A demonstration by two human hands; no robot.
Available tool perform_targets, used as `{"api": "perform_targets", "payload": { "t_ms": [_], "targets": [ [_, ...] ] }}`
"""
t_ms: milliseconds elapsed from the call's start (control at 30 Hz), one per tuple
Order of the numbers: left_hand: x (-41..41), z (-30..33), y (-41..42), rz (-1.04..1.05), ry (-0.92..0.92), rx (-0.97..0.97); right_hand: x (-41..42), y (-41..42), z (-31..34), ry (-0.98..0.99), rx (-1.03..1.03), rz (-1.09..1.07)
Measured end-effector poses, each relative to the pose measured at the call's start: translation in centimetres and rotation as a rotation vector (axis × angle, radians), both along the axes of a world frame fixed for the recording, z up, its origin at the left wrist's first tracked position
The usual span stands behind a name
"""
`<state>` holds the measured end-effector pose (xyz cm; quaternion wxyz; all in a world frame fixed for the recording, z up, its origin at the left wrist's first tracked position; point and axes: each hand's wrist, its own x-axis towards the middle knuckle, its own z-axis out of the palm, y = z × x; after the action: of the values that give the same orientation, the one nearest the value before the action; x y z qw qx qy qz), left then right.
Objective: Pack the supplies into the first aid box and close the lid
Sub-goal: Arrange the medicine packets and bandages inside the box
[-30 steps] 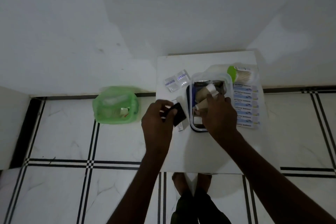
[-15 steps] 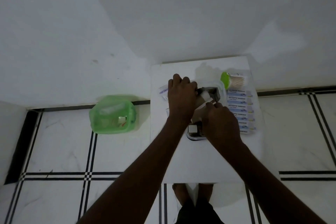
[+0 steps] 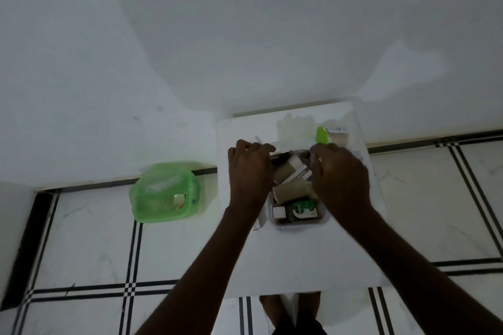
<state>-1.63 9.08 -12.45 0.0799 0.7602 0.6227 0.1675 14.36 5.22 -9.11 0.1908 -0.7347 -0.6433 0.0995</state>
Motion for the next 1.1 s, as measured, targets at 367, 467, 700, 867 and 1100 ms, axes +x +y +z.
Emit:
{"api": "perform_targets", "payload": {
  "t_ms": [367, 467, 700, 867, 1100],
  "targets": [
    [0.6, -2.3, -3.3, 0.122, -0.393, -0.061, 7.7, 8.9, -7.3, -0.177, -0.376, 0.165],
    [-0.1, -2.5, -3.3, 0.176, -0.457, -0.047, 7.6, 9.1, -5.7, -0.139, -0.269, 0.129],
    [-2.3, -4.5, -4.8, 0.298, -0.45, -0.059, 2.6, 5.9, 1.1, 0.039, -0.081, 0.273],
    [-3.0, -5.3, -6.4, 0.322, -0.332, -0.109, -0.7, 3.6, -2.0, -0.034, -0.318, 0.434],
    [-3.4, -7.0, -8.2, 0.323, -0.196, -0.371, -1.0, 2.9, -4.8, 0.023, -0.298, 0.417]
  ]
}}
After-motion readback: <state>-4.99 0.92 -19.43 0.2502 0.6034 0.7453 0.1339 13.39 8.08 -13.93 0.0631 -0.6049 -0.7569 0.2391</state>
